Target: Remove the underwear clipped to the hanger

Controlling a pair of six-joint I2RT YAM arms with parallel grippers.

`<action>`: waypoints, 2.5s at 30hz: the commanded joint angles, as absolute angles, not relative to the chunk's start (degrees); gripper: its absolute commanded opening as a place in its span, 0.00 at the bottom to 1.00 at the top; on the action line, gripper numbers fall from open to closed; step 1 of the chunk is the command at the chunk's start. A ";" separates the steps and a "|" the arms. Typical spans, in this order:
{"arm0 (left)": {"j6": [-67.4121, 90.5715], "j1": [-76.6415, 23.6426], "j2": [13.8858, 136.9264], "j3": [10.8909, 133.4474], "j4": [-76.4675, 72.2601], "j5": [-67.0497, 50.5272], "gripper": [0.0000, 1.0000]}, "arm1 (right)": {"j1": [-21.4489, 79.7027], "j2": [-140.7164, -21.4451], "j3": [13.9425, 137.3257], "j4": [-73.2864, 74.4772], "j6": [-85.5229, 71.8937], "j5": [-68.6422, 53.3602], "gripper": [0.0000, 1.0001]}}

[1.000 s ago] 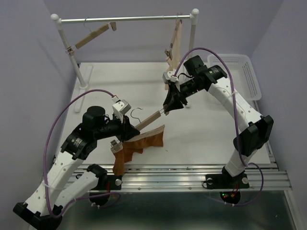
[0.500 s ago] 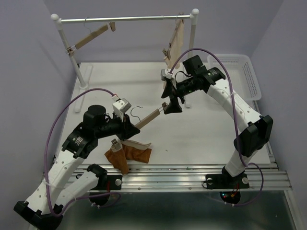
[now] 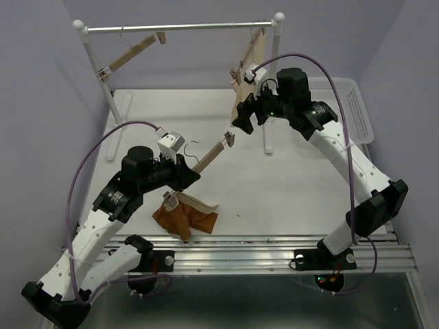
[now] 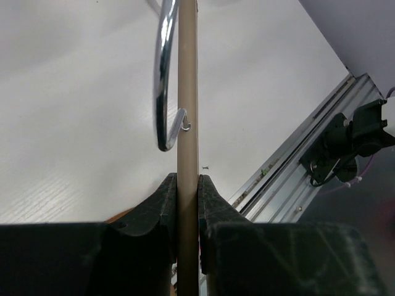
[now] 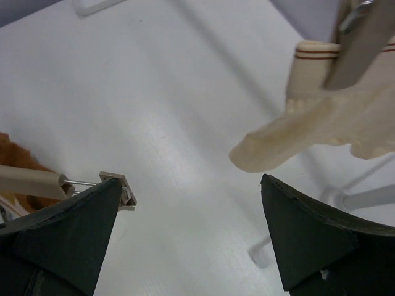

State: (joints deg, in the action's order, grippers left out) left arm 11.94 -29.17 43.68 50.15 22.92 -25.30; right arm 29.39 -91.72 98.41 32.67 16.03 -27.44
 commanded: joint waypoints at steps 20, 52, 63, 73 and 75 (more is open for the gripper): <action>35.24 -29.18 49.74 49.66 -18.80 -9.48 0.00 | 29.53 -70.04 68.39 -14.39 -25.96 -30.07 1.00; 37.62 -29.18 60.90 52.91 -26.63 -33.40 0.00 | 29.53 -89.64 67.06 -57.29 -60.47 -33.39 0.54; 39.81 -29.09 61.08 51.59 -29.88 -33.31 0.00 | 29.53 -88.59 65.13 -61.08 -61.17 -34.10 0.01; 40.87 -29.09 62.84 50.28 -27.95 -36.04 0.66 | 29.53 -83.77 63.37 -52.31 -57.14 -28.13 0.01; 41.04 -29.09 62.40 49.40 -27.86 -35.42 0.78 | 29.53 -81.93 62.85 -48.88 -55.03 -25.86 0.01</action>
State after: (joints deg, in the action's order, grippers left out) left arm 40.60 -29.15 63.55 49.89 -25.76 -34.46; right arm 29.34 -86.83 63.11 -52.18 -59.96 -30.94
